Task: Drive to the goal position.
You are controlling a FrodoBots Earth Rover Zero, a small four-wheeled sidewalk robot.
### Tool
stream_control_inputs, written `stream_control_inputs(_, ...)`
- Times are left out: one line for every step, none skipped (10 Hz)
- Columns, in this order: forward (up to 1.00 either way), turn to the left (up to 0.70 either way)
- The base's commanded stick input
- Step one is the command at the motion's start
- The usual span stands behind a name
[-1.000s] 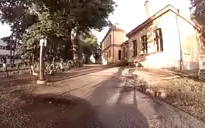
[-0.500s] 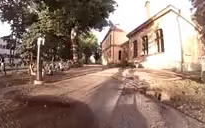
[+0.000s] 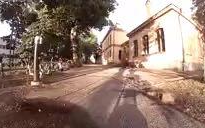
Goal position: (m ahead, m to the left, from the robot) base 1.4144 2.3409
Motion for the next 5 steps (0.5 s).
stream_control_inputs(0.37, 0.00)
stream_control_inputs(0.37, 0.00)
stream_control_inputs(0.37, 0.00)
stream_control_inputs(0.37, 0.00)
stream_control_inputs(0.37, 0.00)
